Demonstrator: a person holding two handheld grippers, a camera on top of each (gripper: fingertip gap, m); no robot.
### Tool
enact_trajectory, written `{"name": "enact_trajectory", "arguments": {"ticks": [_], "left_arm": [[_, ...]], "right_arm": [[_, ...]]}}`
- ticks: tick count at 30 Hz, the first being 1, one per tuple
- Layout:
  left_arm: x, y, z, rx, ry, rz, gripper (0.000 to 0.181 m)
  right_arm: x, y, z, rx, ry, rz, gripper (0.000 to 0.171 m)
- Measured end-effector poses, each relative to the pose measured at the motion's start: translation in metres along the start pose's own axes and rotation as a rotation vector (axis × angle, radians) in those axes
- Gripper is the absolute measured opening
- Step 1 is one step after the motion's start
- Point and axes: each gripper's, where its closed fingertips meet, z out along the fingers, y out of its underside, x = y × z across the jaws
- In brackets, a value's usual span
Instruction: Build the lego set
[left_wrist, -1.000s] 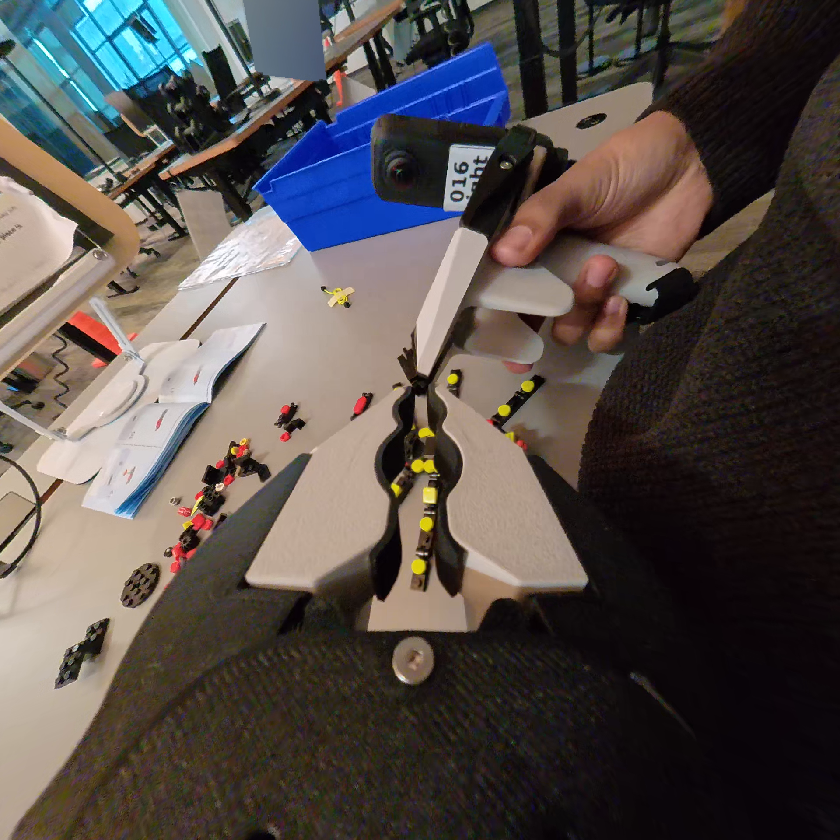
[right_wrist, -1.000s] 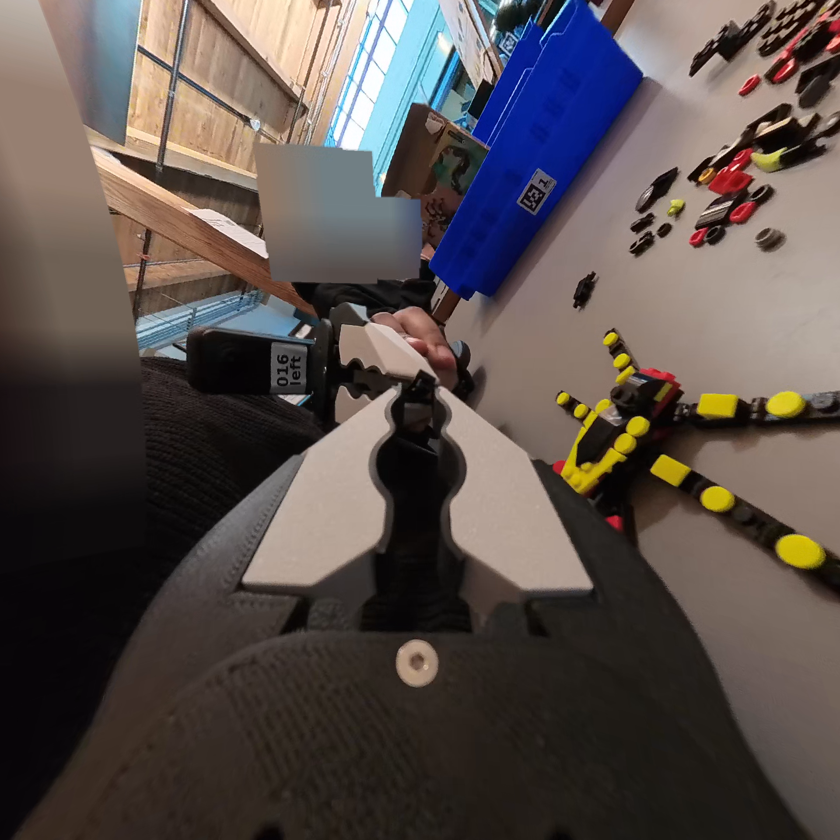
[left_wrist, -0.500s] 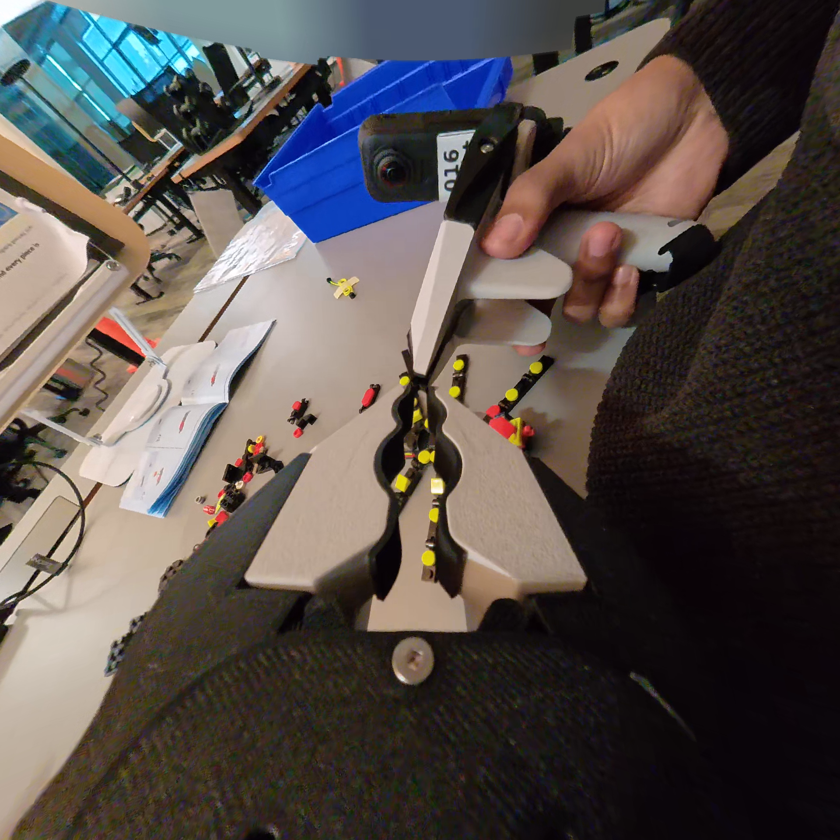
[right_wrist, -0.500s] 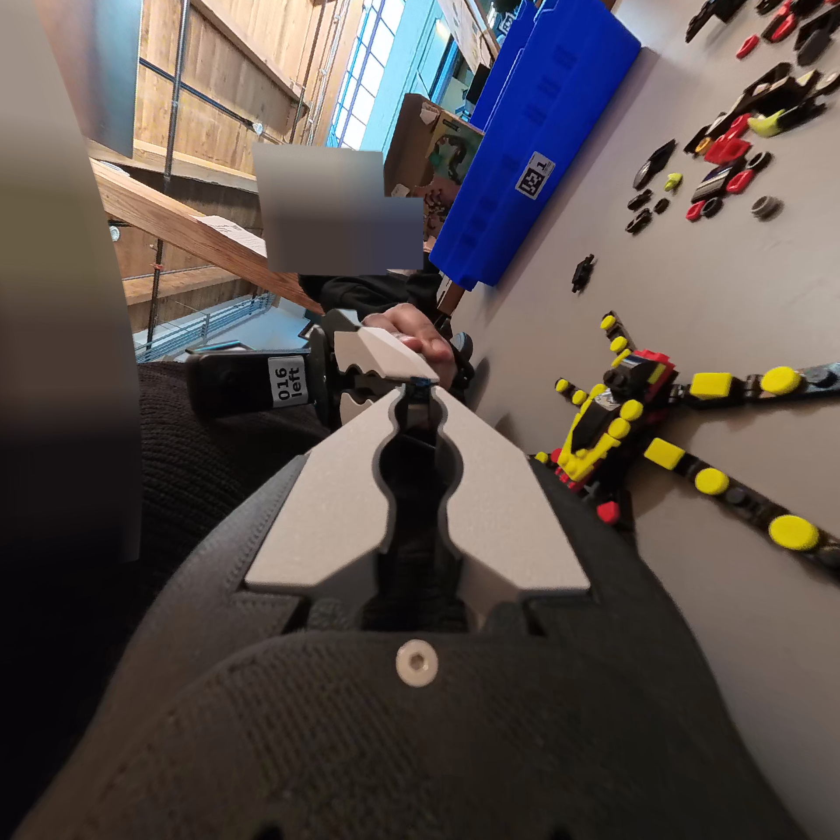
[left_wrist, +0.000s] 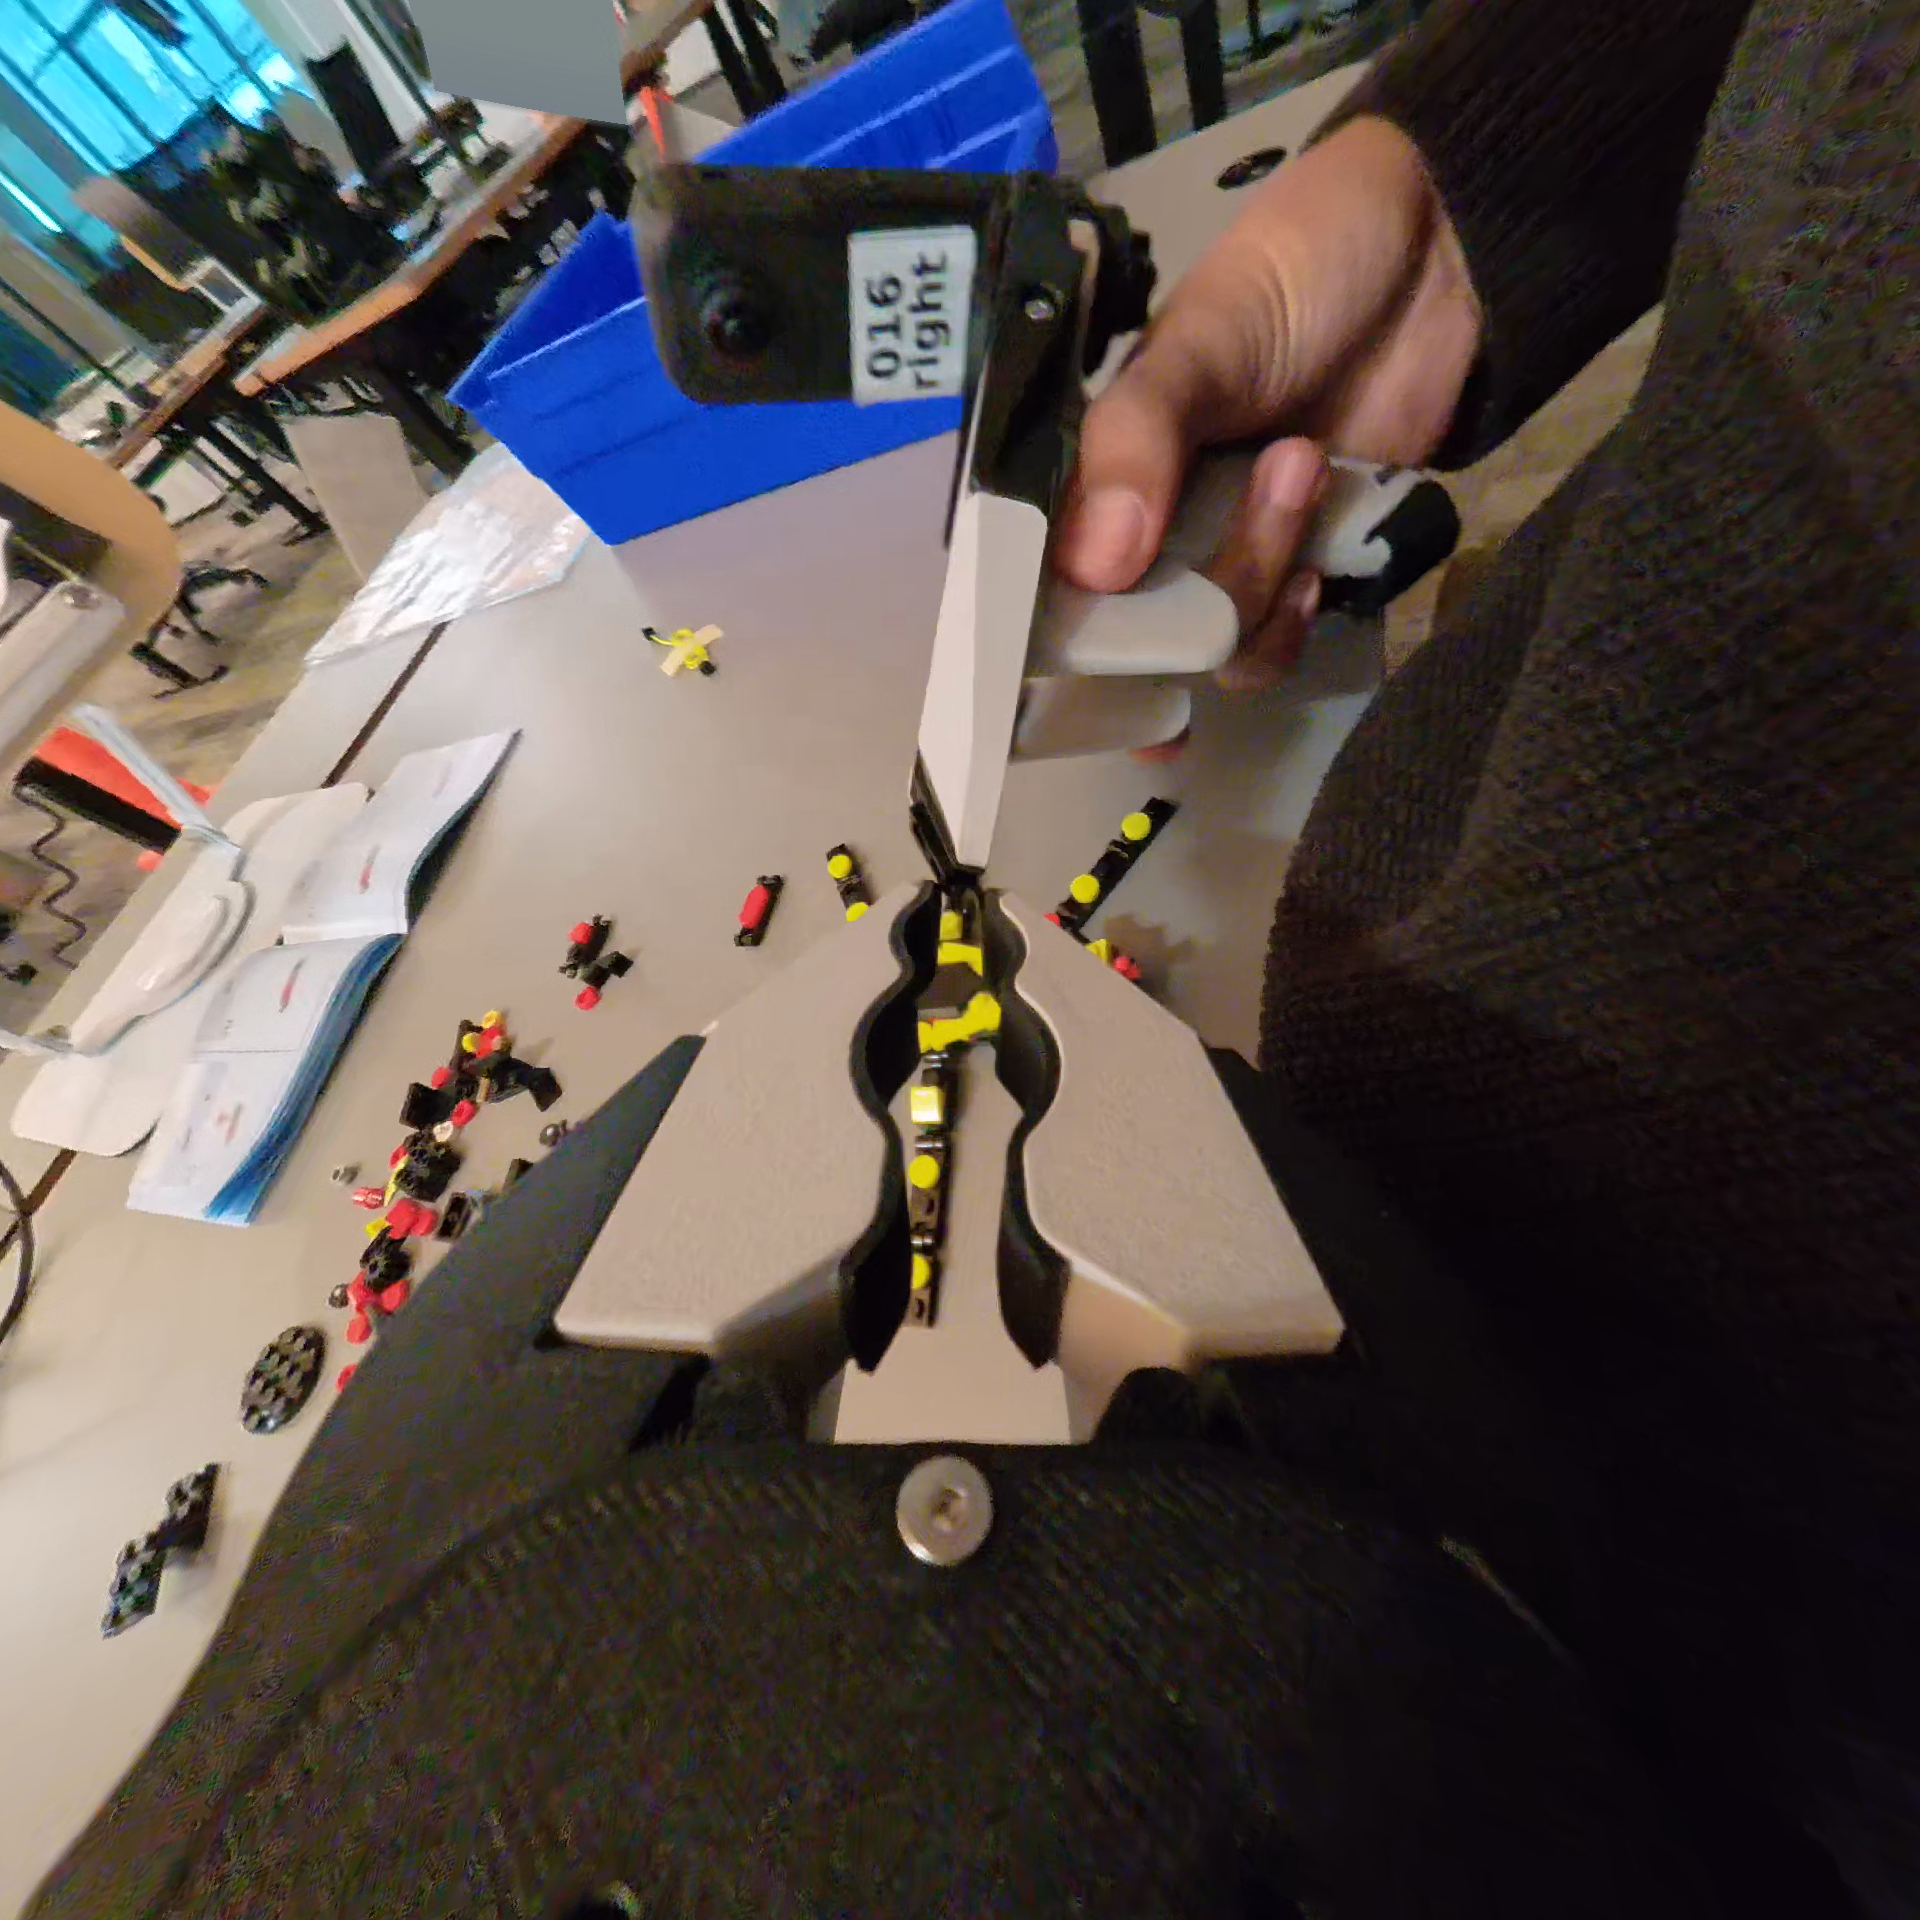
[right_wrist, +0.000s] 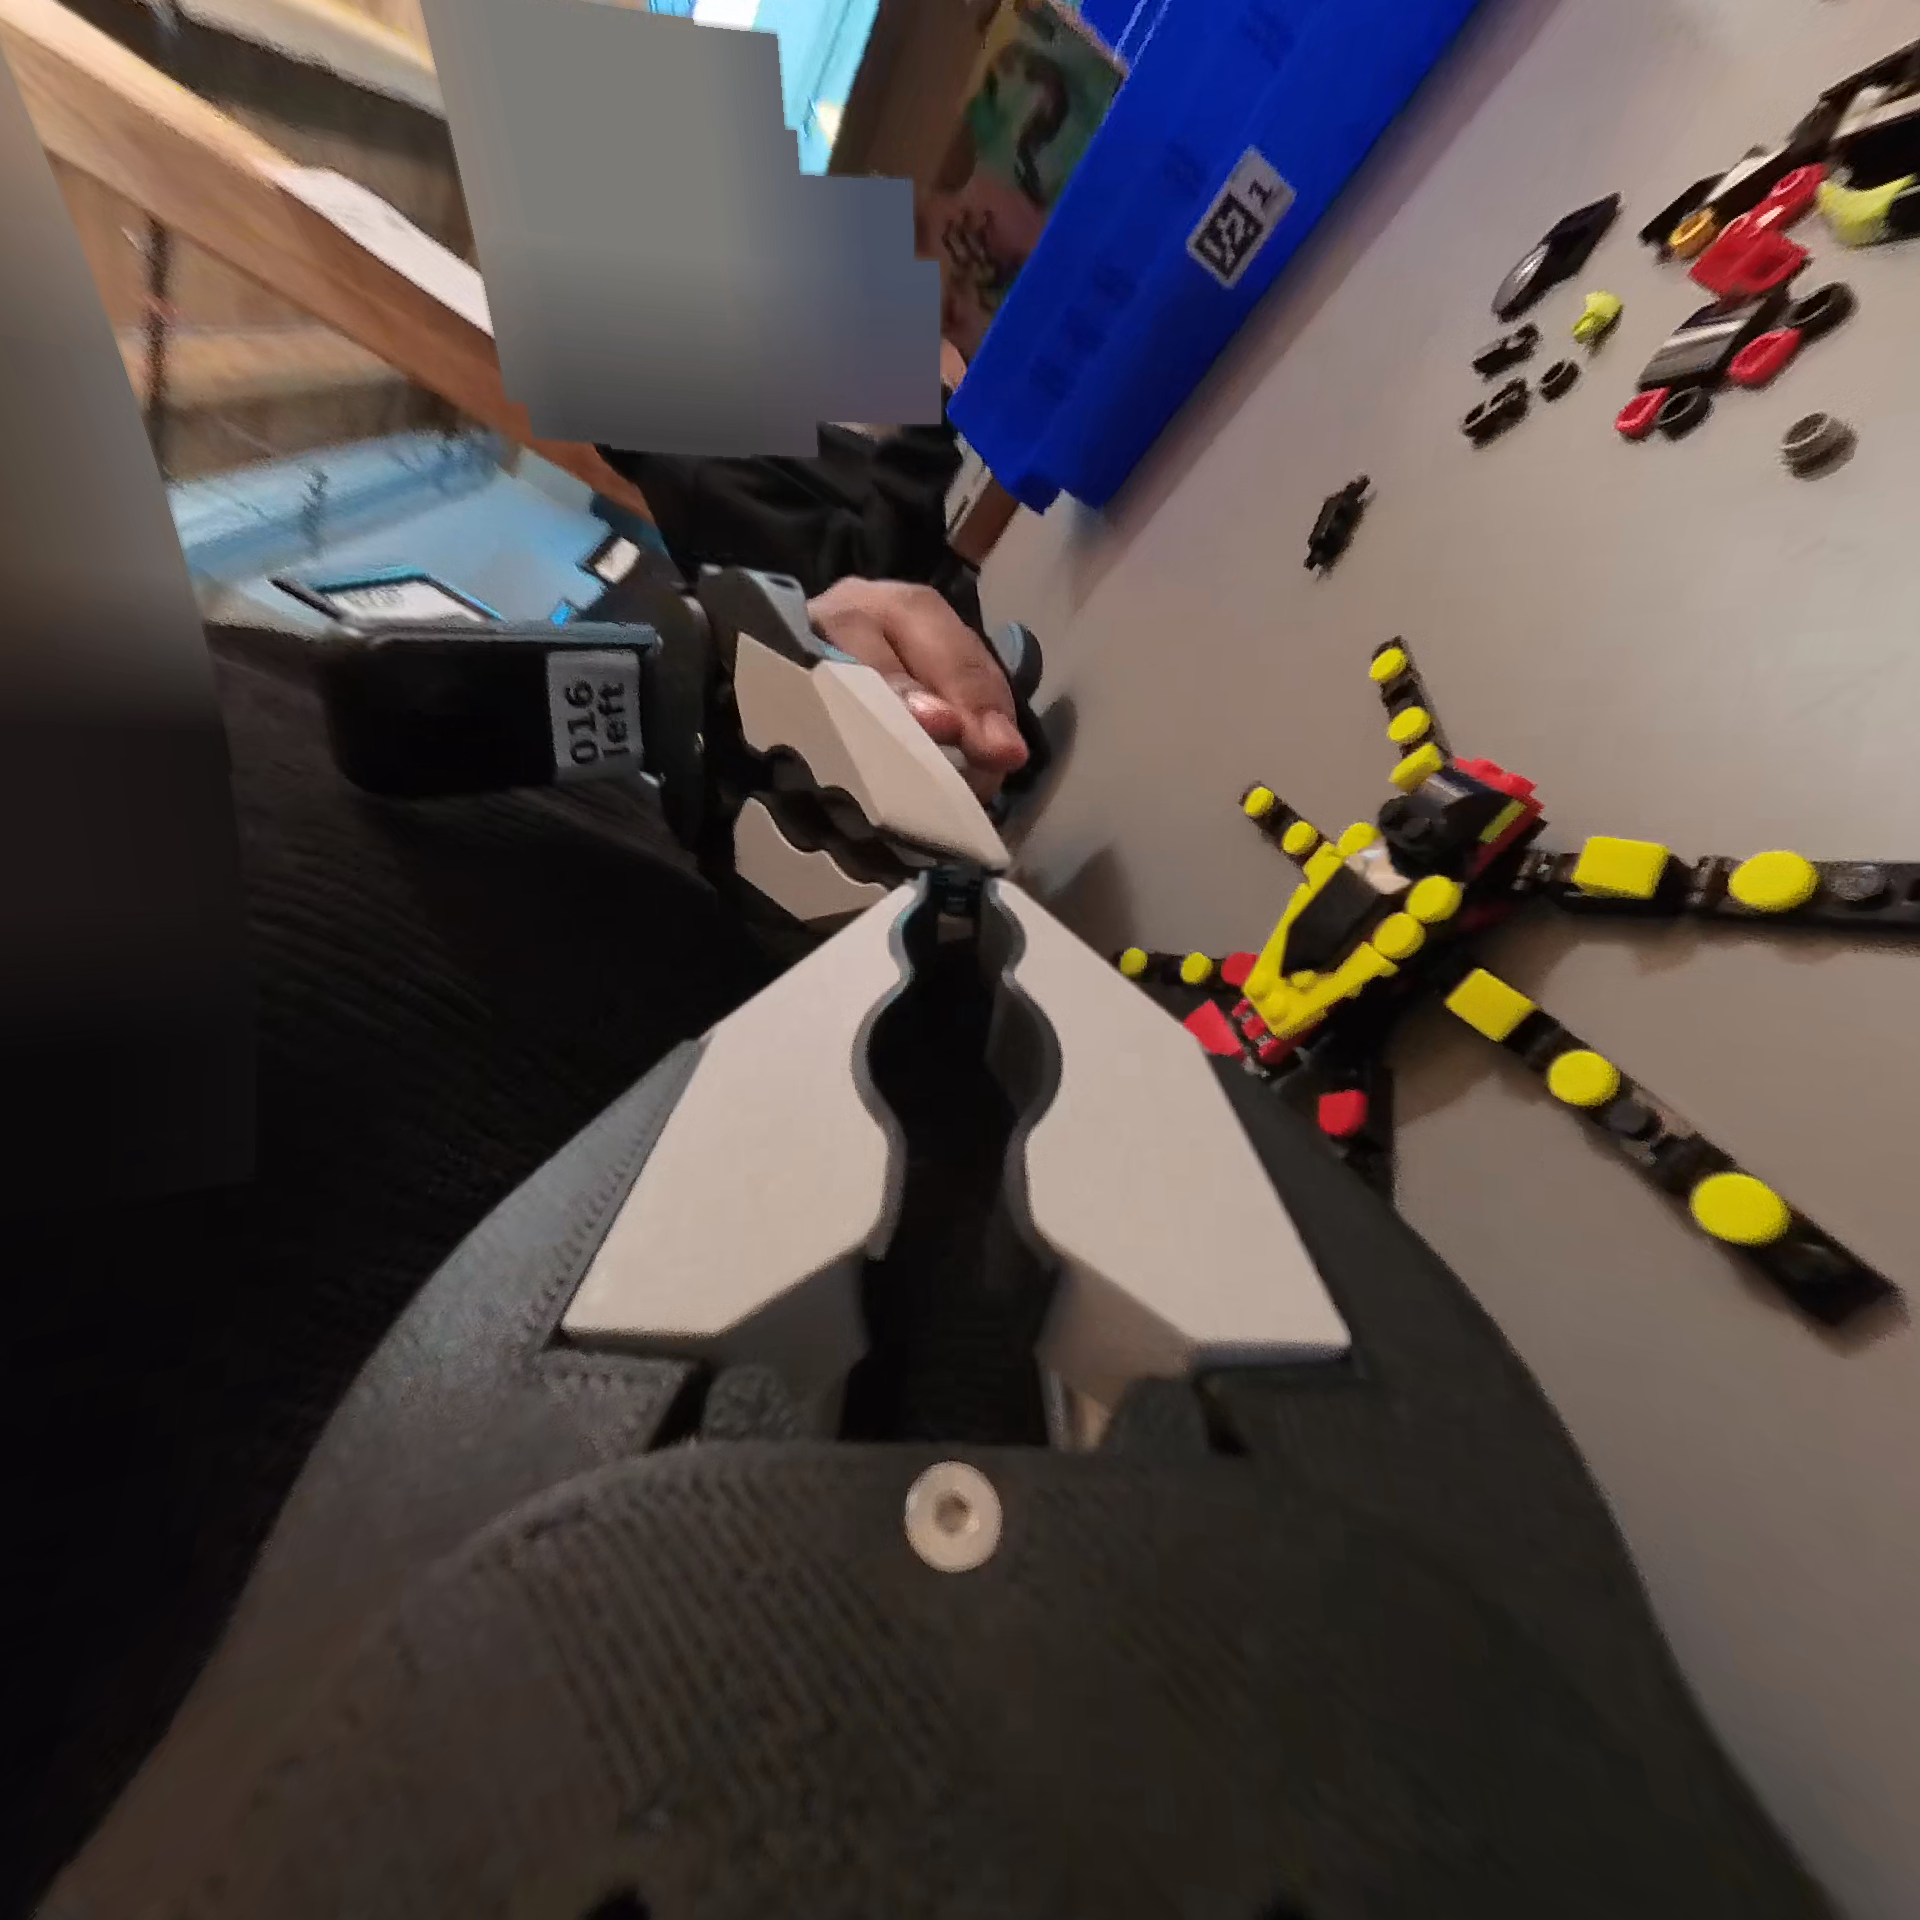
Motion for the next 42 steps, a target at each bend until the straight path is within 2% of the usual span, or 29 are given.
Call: {"name": "enact_trajectory", "arguments": {"ticks": [6, 23, 24, 25, 26, 27, 28, 30, 32, 37, 42], "left_arm": [[0.010, 0.005, 0.004, -0.049, 0.029, 0.040, 0.004], [-0.001, 0.013, 0.010, -0.123, -0.035, -0.014, 0.005], [-0.007, 0.013, 0.009, -0.116, -0.068, -0.032, 0.000], [-0.030, 0.002, 0.001, -0.048, -0.199, -0.048, 0.000], [-0.046, -0.012, -0.011, 0.033, -0.236, -0.089, 0.000], [-0.044, -0.010, -0.012, 0.020, -0.178, -0.200, 0.000], [-0.036, 0.000, -0.008, -0.018, -0.154, -0.231, 0.000], [-0.040, 0.010, -0.008, -0.072, -0.231, -0.133, 0.000], [-0.044, -0.004, -0.011, 0.008, -0.201, -0.231, 0.000], [-0.039, 0.014, -0.004, -0.037, -0.112, -0.317, 0.000], [-0.014, 0.015, 0.006, -0.030, 0.053, -0.389, 0.024]], "right_arm": [[0.004, 0.011, -0.002, -0.088, 0.040, -0.046, 0.006], [0.013, 0.011, -0.005, -0.136, 0.173, -0.177, 0.007], [0.018, 0.015, -0.005, -0.165, 0.200, -0.193, 0.006], [0.030, 0.032, -0.006, -0.268, 0.272, -0.231, 0.006], [0.033, 0.046, -0.003, -0.318, 0.280, -0.241, 0.006], [0.018, 0.036, 0.002, -0.233, 0.196, -0.182, 0.005], [0.019, 0.024, -0.003, -0.196, 0.223, -0.208, 0.006], [0.029, 0.007, -0.018, -0.152, 0.312, -0.270, 0.005], [0.031, 0.004, -0.023, -0.115, 0.299, -0.235, 0.005], [0.021, 0.000, -0.017, -0.076, 0.217, -0.182, 0.005], [0.006, 0.001, -0.012, -0.022, 0.023, 0.028, 0.006]]}}
